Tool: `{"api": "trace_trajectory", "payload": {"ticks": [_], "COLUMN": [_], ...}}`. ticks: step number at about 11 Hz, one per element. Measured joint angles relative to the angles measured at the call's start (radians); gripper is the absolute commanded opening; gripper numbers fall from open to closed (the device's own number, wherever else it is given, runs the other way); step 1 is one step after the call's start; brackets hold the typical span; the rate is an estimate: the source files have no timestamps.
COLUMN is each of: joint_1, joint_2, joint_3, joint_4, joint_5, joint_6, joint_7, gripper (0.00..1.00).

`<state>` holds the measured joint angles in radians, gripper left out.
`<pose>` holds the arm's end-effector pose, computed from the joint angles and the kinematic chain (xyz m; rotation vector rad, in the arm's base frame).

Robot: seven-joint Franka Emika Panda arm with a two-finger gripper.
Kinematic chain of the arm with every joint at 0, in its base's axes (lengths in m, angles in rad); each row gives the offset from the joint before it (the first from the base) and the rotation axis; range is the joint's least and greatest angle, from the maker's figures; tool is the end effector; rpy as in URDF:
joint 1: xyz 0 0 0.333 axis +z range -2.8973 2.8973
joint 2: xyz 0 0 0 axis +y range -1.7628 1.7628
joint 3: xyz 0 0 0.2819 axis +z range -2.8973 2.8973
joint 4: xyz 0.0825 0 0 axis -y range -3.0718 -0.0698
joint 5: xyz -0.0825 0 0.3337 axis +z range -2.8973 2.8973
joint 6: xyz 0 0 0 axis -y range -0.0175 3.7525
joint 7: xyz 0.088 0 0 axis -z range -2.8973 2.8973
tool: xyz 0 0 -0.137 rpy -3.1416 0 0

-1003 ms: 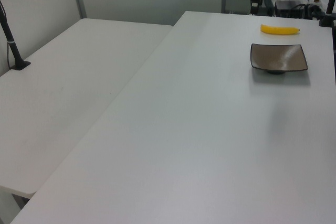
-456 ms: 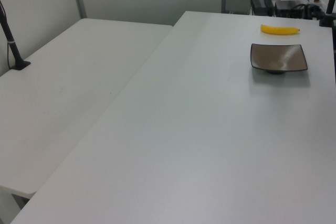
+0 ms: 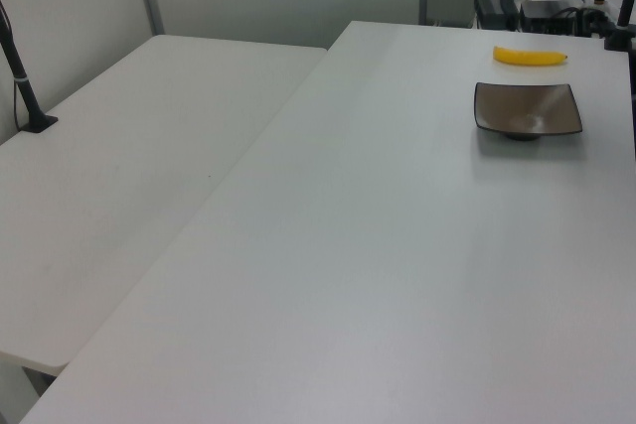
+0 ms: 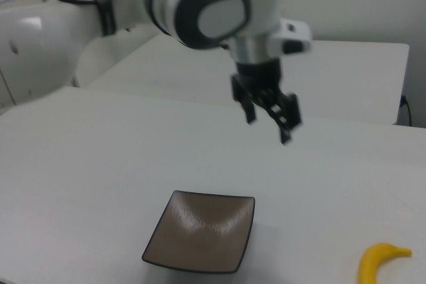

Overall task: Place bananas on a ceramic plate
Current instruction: 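Move the open gripper over the yellow banana beside the plate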

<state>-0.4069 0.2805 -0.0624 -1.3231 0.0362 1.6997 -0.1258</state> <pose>0.5341 -0.2605 0.5249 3.0817 -0.5340 0.1532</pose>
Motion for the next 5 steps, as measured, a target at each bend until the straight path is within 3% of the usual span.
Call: {"api": "trace_trajectory", "payload": {"ticks": [3, 5], "joint_1": [-0.169, -0.235], "joint_2": [0.079, 0.152], "joint_3": [0.025, 0.039], "joint_4": [0.029, 0.059], "joint_5": [0.000, 0.000], "joint_6": [0.001, 0.048], "joint_7": [-0.139, -0.206], "gripper": [1.00, 1.00]}}
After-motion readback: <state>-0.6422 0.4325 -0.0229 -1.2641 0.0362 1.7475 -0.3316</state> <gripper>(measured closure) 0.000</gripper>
